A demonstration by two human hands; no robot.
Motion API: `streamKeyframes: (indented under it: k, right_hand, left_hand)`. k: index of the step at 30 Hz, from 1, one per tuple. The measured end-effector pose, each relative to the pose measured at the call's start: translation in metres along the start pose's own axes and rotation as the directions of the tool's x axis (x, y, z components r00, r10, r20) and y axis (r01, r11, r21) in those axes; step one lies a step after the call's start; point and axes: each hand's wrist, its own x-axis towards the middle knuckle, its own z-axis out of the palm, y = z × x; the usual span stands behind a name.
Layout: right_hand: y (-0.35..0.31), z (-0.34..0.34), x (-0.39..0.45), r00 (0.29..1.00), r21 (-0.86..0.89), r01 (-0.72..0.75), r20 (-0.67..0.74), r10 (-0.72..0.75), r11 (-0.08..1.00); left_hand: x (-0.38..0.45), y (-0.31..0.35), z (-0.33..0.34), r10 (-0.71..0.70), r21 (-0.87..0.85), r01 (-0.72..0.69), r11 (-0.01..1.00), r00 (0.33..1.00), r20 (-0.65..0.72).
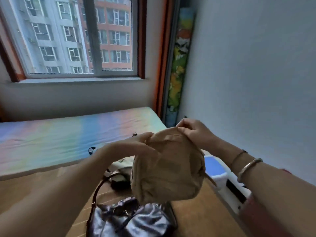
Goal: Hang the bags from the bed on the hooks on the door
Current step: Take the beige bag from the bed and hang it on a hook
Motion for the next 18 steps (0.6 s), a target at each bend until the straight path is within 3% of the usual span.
streamKeyframes:
  k: [2, 5, 10, 14, 18]
  right_hand:
    - [-0.001, -0.029, -0.029, 0.998, -0.031, -0.044, -0.056, 0.042, 0.999]
    - [0.001, -0.086, -0.08, 0.976, -0.02, -0.115, -0.187, 0.11, 0.993]
    - [0.026, -0.197, -0.185, 0.901, 0.134, -0.311, -0.274, 0.337, 0.941]
    - [0.065, -0.277, -0.301, 0.771, 0.248, -0.475, -0.344, 0.535, 0.844]
    - [0.102, -0.329, -0.428, 0.688, 0.074, -0.668, -0.316, 0.653, 0.74]
  left_hand:
    - [0.016, 0.031, 0.028, 0.078, 0.058, -0.082, 0.995, 0.995, 0.07]
    - [0.042, 0.076, 0.078, 0.274, 0.154, -0.276, 0.949, 0.961, 0.039]
    - [0.066, 0.16, 0.186, 0.558, 0.069, -0.558, 0.827, 0.83, 0.018]
    - [0.068, 0.226, 0.3, 0.629, -0.179, -0.604, 0.777, 0.76, 0.165]
    - [0.064, 0.292, 0.417, 0.671, -0.365, -0.565, 0.74, 0.649, 0.358]
